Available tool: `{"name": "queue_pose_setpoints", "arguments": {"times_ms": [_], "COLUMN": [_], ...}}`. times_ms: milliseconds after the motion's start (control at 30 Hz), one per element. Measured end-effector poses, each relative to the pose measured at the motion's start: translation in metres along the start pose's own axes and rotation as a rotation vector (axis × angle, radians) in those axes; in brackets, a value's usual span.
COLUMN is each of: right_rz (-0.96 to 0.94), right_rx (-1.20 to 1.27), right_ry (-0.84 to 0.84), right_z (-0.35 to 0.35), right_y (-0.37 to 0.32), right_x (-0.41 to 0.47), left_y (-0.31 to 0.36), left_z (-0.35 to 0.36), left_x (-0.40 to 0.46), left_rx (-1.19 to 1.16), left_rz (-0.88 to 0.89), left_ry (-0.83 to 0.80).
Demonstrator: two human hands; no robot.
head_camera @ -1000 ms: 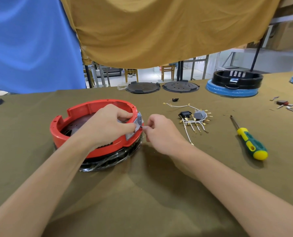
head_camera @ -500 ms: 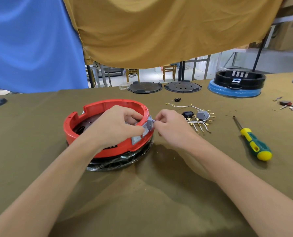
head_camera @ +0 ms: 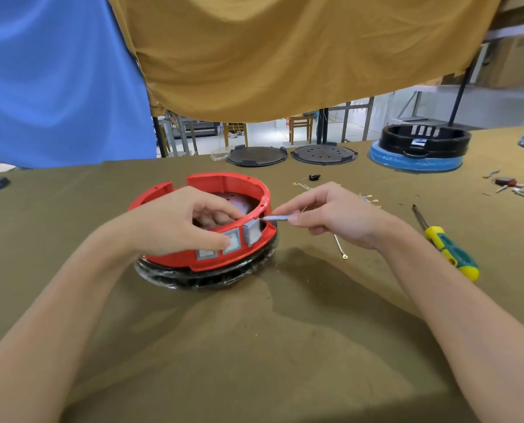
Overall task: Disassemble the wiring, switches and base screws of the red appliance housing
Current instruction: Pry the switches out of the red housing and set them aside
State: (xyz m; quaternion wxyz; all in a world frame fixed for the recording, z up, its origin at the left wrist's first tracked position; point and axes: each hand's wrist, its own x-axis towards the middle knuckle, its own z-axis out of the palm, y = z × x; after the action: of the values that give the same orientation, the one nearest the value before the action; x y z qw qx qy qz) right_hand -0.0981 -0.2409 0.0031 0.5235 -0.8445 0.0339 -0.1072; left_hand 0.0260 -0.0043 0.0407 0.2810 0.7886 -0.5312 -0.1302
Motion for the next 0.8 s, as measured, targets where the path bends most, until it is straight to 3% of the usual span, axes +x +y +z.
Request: {"name": "queue_pose_setpoints", "arguments": {"times_ms": [400, 800], "right_rz": [-0.063, -0.069], "right_rx": [0.106, 0.080], "right_ry": [0.040, 0.169], "right_z": [0.000, 0.016], "right_y": [0.005, 0.015], "right_x": [0.002, 0.004], "left_y": [0.001, 0.004], "left_z": [0.022, 0.020], "left_x": [0.008, 0.008], "left_rx": [0.252, 0.271], "left_rz": [0.021, 0.021], "left_ry": [0.116, 0.050]}}
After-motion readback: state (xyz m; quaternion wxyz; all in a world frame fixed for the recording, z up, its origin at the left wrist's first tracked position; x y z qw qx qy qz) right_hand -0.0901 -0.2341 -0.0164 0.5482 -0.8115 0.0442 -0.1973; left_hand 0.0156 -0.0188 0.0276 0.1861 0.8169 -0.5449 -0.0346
